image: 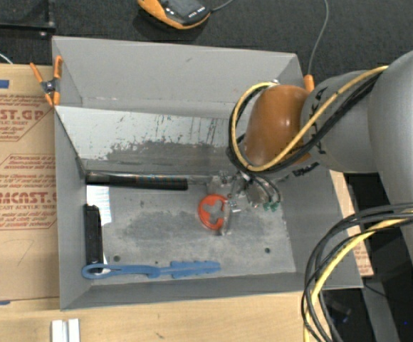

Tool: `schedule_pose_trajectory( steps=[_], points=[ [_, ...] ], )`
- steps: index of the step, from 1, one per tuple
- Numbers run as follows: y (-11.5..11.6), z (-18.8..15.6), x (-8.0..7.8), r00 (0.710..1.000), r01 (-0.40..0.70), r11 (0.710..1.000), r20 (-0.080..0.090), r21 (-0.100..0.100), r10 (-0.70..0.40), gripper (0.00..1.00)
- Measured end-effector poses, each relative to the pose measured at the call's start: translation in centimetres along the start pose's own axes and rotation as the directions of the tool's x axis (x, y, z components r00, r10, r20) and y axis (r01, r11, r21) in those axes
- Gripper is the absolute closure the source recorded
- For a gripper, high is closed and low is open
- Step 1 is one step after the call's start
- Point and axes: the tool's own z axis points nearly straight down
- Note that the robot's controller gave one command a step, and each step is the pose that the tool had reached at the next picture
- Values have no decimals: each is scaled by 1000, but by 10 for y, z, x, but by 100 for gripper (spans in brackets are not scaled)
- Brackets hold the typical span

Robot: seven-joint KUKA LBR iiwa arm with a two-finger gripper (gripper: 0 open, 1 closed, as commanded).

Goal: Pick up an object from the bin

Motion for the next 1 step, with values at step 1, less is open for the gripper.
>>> schedule_pose_trajectory(
  steps=[1],
  points=[
    [0,-11,0,1000,0,1000,-1,0,0,100]
  ],
)
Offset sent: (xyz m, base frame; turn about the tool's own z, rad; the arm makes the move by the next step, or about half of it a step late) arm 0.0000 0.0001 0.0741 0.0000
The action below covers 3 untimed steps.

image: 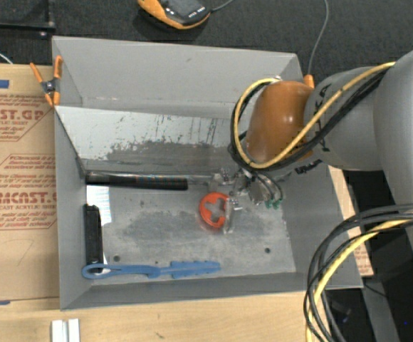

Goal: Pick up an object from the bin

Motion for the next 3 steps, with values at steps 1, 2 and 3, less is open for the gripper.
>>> schedule_pose_trajectory(
  steps=[1,2,3],
  points=[
    [0,-14,1,1000,0,1000,-5,-1,0,100],
    [0,-37,0,1000,0,1000,1,1,0,100],
    [0,-46,-2,1000,0,1000,5,1,0,100]
  ],
)
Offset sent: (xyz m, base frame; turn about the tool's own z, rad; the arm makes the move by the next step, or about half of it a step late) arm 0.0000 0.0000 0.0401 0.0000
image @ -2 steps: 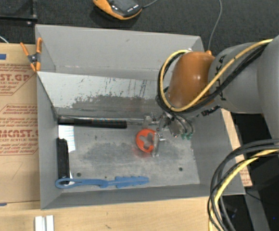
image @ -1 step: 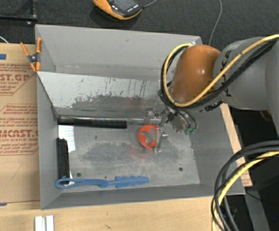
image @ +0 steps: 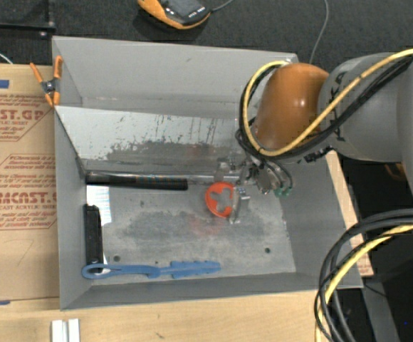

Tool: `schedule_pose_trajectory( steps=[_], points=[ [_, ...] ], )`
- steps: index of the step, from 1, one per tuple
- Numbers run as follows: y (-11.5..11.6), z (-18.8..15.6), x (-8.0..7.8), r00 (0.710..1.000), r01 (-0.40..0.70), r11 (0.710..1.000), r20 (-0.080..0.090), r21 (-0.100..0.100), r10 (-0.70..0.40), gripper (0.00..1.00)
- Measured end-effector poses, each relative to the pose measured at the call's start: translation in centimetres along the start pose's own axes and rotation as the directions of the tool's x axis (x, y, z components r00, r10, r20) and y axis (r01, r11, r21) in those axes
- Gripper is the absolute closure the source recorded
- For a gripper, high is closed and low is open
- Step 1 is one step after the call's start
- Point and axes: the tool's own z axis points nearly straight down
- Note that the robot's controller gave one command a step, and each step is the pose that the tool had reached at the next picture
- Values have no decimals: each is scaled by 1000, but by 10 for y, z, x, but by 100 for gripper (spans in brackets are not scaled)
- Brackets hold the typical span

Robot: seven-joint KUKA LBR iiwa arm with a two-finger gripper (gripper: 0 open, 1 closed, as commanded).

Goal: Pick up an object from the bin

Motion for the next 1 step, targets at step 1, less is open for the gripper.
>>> schedule_pose_trajectory(
  steps=[1],
  points=[
    [0,-5,1,1000,0,1000,-4,-1,0,100]
  ],
)
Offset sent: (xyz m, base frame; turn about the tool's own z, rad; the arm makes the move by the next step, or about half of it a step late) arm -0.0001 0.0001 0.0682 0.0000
